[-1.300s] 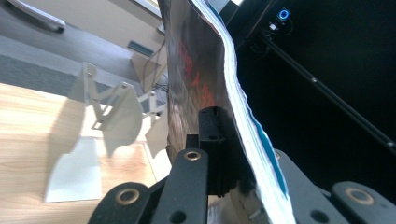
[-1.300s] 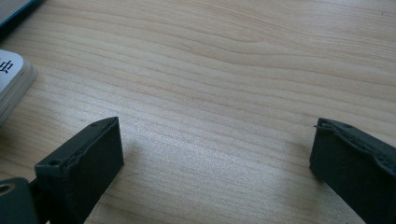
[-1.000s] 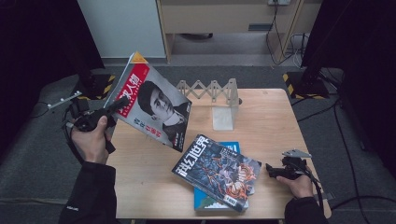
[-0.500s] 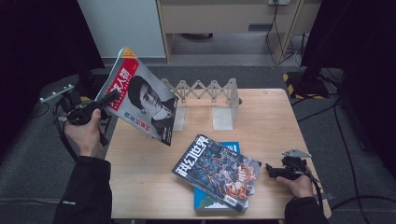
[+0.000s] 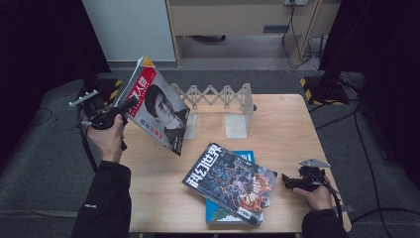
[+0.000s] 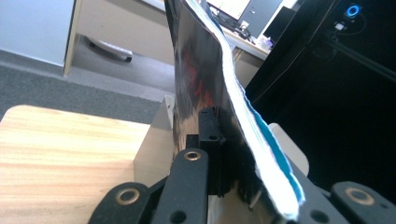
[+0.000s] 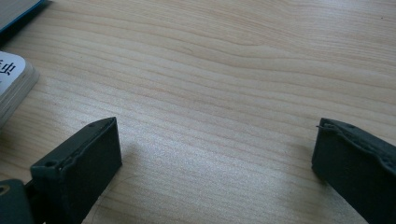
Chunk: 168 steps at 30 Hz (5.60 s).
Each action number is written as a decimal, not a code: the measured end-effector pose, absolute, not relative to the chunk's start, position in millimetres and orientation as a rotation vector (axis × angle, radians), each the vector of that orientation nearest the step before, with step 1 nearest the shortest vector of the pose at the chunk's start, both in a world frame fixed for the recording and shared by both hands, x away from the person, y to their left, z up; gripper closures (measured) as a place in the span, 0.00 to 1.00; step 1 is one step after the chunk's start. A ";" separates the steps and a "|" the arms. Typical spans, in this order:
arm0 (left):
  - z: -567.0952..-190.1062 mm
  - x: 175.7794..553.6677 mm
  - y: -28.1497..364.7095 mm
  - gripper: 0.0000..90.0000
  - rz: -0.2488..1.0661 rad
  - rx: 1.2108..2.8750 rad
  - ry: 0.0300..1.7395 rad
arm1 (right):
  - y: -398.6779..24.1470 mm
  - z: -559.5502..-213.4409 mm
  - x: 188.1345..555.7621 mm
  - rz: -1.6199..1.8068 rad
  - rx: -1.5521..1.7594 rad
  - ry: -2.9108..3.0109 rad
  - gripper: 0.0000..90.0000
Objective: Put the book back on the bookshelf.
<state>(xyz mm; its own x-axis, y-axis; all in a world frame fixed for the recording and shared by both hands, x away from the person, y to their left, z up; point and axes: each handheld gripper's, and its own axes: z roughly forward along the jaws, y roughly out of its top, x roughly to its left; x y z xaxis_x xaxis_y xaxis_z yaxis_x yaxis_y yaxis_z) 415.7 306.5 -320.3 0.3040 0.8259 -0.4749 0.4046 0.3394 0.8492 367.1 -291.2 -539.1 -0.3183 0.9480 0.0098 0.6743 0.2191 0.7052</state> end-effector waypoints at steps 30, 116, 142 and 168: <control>-357.1 421.3 288.7 0.92 0.387 1.412 1.301 | -291.2 -539.1 367.1 0.865 1.498 2.073 0.02; -331.1 482.4 219.5 0.96 0.885 1.563 1.348 | -290.4 -539.4 368.2 0.871 1.476 2.091 0.01; -335.1 442.0 239.4 0.54 0.867 1.468 1.187 | -290.4 -539.4 368.1 0.871 1.476 2.092 0.01; -407.1 354.9 257.2 0.37 0.607 1.492 1.192 | -290.7 -539.4 368.4 0.870 1.471 2.100 0.01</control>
<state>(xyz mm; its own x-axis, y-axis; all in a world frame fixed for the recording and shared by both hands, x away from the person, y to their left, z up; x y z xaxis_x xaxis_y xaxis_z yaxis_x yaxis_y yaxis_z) 354.9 257.2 -407.1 0.3676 0.9036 -0.2199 0.3535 0.0830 0.9317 368.4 -290.7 -539.4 -0.3445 0.9388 0.0070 0.6685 0.2400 0.7039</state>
